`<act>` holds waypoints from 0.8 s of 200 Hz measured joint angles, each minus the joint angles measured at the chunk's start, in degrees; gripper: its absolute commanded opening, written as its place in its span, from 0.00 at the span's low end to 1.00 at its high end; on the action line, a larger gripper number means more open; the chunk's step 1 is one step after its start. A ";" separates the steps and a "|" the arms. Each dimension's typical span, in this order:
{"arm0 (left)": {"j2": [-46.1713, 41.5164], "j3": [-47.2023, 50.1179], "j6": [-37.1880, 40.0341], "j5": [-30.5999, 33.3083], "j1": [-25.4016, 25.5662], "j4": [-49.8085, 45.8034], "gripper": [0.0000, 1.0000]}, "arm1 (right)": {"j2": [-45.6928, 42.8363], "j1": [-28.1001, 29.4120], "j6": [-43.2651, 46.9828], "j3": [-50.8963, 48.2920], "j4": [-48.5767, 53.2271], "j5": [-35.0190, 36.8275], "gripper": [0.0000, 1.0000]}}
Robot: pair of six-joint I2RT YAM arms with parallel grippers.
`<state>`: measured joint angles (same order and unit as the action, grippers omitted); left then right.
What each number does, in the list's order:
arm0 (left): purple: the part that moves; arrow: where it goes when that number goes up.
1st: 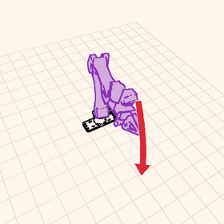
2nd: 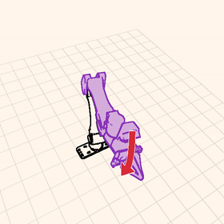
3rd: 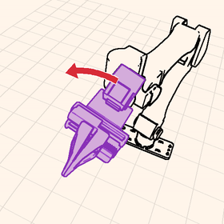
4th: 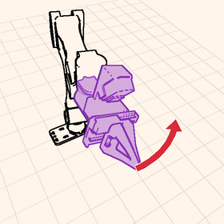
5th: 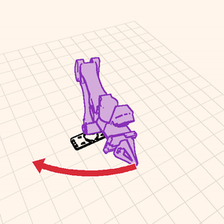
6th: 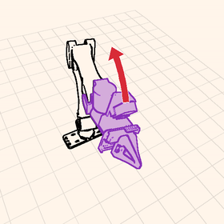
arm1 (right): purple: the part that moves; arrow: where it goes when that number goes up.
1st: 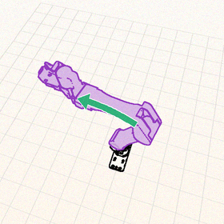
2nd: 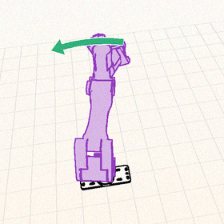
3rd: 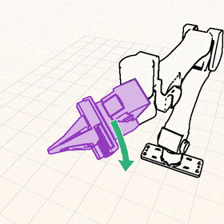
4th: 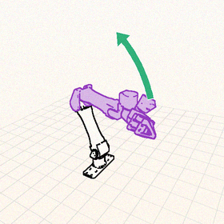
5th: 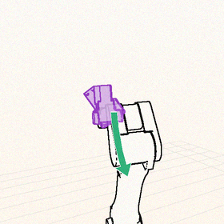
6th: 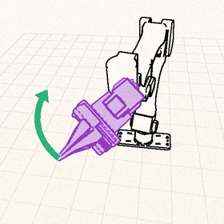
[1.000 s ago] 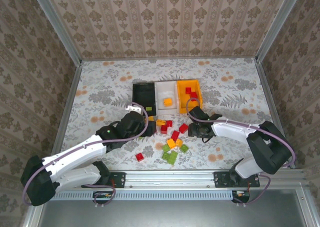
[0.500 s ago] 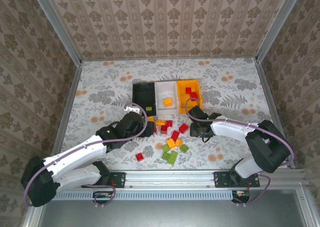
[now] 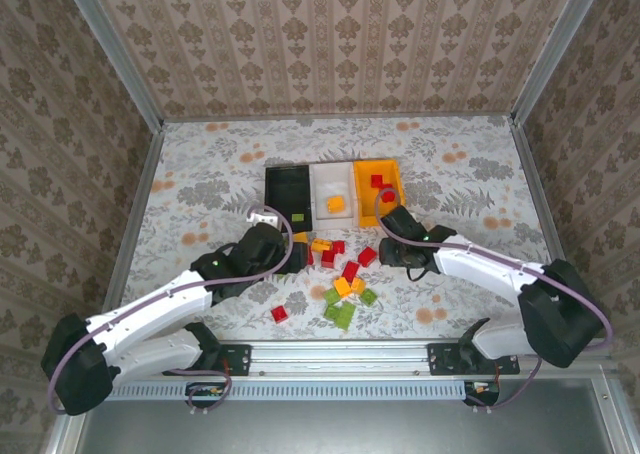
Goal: Sort the legos into containers by color
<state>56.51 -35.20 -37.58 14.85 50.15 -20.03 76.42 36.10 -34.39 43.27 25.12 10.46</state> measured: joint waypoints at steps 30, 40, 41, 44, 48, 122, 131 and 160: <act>-2.80 0.46 -0.42 0.00 0.00 -0.68 1.00 | 1.90 2.69 2.16 8.70 0.61 -1.11 0.40; -3.54 0.70 -0.61 -0.02 0.00 -1.01 1.00 | 4.42 3.50 2.80 12.85 0.52 -1.70 0.40; -3.63 0.72 -0.61 -0.02 0.00 -1.09 1.00 | 4.81 3.58 2.84 13.44 0.46 -1.75 0.40; -3.85 0.76 -0.70 -0.02 0.00 -1.29 1.00 | 5.79 3.74 3.02 14.60 0.28 -1.88 0.40; -4.04 0.83 -0.85 0.00 0.00 -1.42 1.00 | 6.88 3.89 3.19 16.04 0.20 -1.97 0.40; -11.45 3.98 -3.87 0.00 -0.04 -6.80 1.00 | 32.85 2.89 4.22 40.52 -0.55 -0.07 0.49; -12.02 4.02 -4.04 -0.02 -0.07 -7.50 1.00 | 34.64 2.43 4.07 42.14 -0.20 0.09 0.59; -12.63 4.02 -4.09 -0.04 -0.11 -8.79 1.00 | 37.24 1.57 4.68 45.70 0.92 0.13 0.71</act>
<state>43.88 -31.18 -41.67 14.81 50.04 -28.82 113.67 37.67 -29.71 88.97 26.04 10.59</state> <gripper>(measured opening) 0.997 0.696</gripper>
